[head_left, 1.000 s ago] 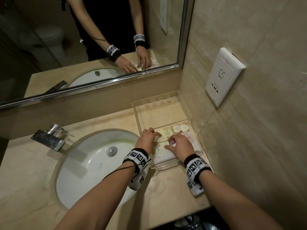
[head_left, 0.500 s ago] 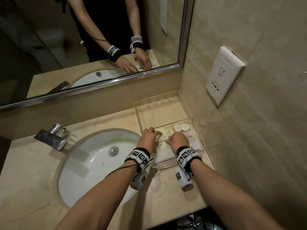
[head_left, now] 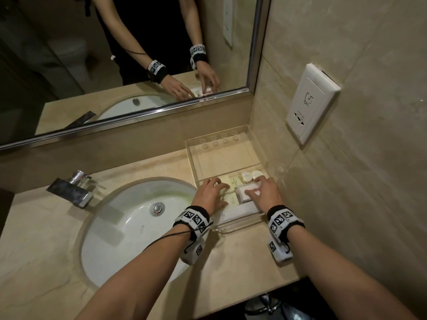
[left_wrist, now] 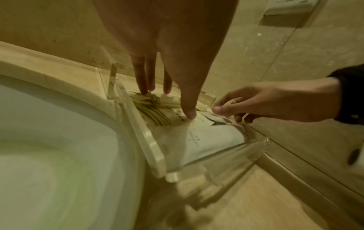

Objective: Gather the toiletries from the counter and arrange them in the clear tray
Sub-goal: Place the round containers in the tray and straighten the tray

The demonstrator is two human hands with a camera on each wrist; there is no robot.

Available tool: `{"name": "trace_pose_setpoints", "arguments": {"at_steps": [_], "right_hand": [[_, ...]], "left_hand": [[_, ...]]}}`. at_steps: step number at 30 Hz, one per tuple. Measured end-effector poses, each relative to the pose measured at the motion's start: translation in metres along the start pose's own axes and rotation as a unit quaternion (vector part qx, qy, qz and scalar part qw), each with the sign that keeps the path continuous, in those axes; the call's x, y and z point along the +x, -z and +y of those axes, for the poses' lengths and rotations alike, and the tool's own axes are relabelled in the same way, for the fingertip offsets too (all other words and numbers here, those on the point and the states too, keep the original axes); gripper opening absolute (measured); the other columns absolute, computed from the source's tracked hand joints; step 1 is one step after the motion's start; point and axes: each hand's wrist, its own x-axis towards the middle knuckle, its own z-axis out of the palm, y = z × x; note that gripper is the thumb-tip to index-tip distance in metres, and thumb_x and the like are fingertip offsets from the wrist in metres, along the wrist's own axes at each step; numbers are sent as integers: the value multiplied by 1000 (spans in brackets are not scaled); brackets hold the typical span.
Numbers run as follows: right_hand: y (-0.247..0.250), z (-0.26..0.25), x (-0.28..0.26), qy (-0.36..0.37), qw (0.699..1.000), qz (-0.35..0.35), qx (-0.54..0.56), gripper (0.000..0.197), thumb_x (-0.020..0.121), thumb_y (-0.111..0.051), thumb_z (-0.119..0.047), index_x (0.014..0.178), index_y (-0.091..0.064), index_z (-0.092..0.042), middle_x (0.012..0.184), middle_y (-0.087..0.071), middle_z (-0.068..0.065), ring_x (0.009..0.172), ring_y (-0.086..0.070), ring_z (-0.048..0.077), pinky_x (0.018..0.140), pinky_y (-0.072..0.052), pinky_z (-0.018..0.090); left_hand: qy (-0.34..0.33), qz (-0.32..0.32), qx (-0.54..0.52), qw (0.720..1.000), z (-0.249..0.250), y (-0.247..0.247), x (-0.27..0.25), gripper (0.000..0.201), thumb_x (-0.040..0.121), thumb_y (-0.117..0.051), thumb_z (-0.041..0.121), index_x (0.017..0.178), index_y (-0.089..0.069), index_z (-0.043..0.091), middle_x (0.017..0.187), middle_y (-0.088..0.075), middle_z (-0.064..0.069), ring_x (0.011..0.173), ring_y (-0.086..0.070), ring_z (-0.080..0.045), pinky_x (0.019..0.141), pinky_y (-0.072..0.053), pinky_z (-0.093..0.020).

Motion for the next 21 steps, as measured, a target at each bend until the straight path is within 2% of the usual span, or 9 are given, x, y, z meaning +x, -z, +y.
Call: {"name": "trace_pose_setpoints", "arguments": {"at_steps": [3, 10, 13, 16, 18, 21], "right_hand": [[-6, 10, -3, 3, 1000, -12, 0, 50, 79, -74, -43, 122, -57, -23, 115, -53, 9, 108, -55, 29, 88, -53, 47], [-3, 18, -5, 29, 999, -21, 12, 46, 77, -79, -26, 119, -59, -26, 113, -52, 5, 108, -55, 26, 93, -51, 45], [-2, 14, -6, 60, 997, -2, 39, 38, 80, -76, -30, 115, -63, -27, 106, -51, 1, 97, -56, 19, 87, -53, 38], [-4, 5, -9, 75, 996, -20, 40, 42, 83, -72, -37, 122, -63, -28, 110, -51, 0, 95, -54, 15, 85, -48, 29], [-6, 2, -9, 70, 997, -27, 23, 46, 82, -71, -43, 125, -62, -31, 112, -55, 3, 99, -59, 21, 89, -51, 33], [-6, 0, -11, 68, 997, -36, 5, 42, 81, -73, -40, 121, -63, -32, 112, -57, 3, 101, -61, 22, 89, -52, 34]], "left_hand": [[2, 12, 5, 1000, 2, -8, -3, 56, 78, -74, 29, 130, -53, 27, 134, -49, -1, 121, -42, -24, 99, -40, -35], [3, 8, 2, 1000, 6, -7, -5, 60, 76, -76, 26, 131, -51, 26, 134, -47, -1, 121, -41, -25, 99, -39, -35], [9, 20, -23, 1000, 4, -5, -8, 56, 77, -75, 24, 129, -53, 25, 132, -49, 0, 122, -41, -24, 100, -41, -36], [24, 21, -43, 999, 3, -5, -11, 54, 78, -75, 23, 128, -54, 26, 132, -49, 1, 121, -41, -23, 102, -41, -37], [29, 16, -52, 998, 3, -5, -13, 53, 79, -73, 22, 129, -54, 26, 133, -49, 0, 122, -41, -24, 103, -40, -37], [20, 2, -40, 999, 4, -4, -18, 54, 83, -69, 19, 134, -51, 27, 136, -47, -1, 125, -39, -24, 106, -39, -37]]}}
